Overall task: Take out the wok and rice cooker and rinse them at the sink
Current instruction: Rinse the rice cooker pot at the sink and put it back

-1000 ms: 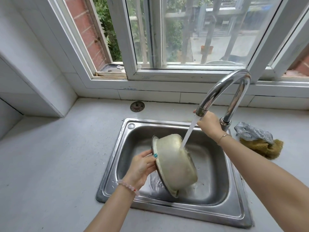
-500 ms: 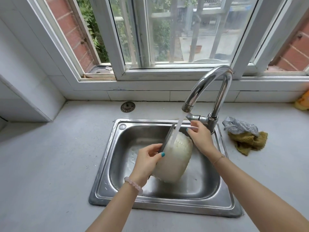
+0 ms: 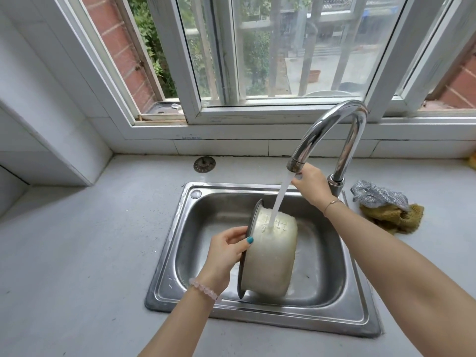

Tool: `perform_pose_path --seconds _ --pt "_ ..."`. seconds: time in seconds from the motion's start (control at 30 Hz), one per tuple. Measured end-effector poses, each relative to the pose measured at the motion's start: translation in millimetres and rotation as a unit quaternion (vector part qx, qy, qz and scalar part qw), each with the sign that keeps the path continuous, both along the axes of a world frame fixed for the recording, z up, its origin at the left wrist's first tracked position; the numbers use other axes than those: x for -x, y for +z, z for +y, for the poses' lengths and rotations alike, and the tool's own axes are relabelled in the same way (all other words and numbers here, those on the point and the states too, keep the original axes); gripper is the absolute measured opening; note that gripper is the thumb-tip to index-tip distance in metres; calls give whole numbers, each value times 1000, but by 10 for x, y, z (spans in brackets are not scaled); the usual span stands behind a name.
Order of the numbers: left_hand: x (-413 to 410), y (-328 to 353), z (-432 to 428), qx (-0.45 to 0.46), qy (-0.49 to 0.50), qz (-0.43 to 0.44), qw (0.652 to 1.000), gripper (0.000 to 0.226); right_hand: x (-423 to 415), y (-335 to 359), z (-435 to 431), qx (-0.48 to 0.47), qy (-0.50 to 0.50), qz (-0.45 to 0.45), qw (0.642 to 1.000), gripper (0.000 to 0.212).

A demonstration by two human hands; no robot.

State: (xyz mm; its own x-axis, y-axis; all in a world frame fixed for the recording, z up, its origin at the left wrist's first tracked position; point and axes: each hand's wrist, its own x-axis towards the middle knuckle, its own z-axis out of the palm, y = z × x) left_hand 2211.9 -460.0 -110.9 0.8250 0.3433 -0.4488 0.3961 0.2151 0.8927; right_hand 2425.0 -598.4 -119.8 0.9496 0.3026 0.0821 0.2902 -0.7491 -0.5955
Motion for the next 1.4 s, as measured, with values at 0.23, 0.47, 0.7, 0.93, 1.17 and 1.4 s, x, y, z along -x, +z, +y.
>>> perform_pose_path --seconds 0.23,0.47,0.7,0.93,1.17,1.4 --pt "31 10 -25 4 -3 -3 1000 29 21 17 -164 -58 5 8 998 24" --pt "73 57 -42 7 5 -26 1000 27 123 48 -255 -75 -17 33 997 26" --pt "101 98 -73 -80 1 -63 995 28 563 150 -254 -144 -77 117 980 35" --pt "142 -49 -196 -362 -146 -156 907 34 1135 121 -231 -300 -89 410 857 26" --pt "363 -382 -246 -576 -275 -218 739 38 1418 -168 -271 -318 -186 451 813 10" --pt "401 -304 122 -529 -100 -229 811 33 1527 -248 -297 -390 -221 448 773 20"
